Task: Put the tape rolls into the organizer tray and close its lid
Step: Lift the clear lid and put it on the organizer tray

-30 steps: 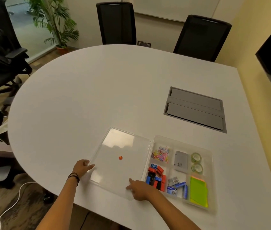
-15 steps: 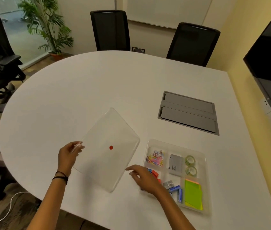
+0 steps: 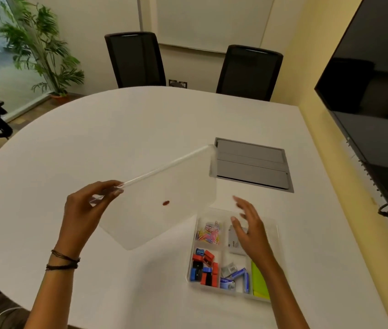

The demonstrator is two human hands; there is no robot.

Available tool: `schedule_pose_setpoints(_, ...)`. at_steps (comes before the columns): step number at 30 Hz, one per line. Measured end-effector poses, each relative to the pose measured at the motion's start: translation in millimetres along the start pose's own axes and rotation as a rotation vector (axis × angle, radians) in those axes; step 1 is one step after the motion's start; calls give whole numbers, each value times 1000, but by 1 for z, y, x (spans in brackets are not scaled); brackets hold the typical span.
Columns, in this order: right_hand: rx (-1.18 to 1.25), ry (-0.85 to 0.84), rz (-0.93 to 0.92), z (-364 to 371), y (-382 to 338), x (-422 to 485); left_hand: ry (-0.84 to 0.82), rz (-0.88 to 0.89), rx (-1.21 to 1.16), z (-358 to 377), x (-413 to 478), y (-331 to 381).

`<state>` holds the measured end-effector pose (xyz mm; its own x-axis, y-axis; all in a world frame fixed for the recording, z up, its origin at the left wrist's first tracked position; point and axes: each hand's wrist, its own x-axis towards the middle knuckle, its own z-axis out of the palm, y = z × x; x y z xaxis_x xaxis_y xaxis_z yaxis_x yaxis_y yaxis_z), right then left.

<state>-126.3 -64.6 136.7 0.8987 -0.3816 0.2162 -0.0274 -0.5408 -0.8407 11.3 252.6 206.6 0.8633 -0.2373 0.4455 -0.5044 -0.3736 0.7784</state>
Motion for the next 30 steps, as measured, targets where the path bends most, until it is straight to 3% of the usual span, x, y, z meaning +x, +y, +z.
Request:
schedule_pose_setpoints(4,53,115,62,-30,10,-5,-143,98,-51,14,9,38)
schedule_pose_setpoints(10,280,21,149,-73,30,-29,-298,99,-190,48,8,56)
schedule_pose_setpoints(19,468,437,336,-92,64,-57,-332,-7,-261,135,4,23)
schedule_pose_setpoints(21,470,447,395,-89,74,-60,-355,-80,-266,155,-1,9)
schedule_pose_setpoints(26,498,467,554,-75,100,-72,-372,-452,-339,190,-21,-26)
schedule_pose_setpoints(30,536,514,633,-67,115,-77,-442,-606,-386,208,-44,-39)
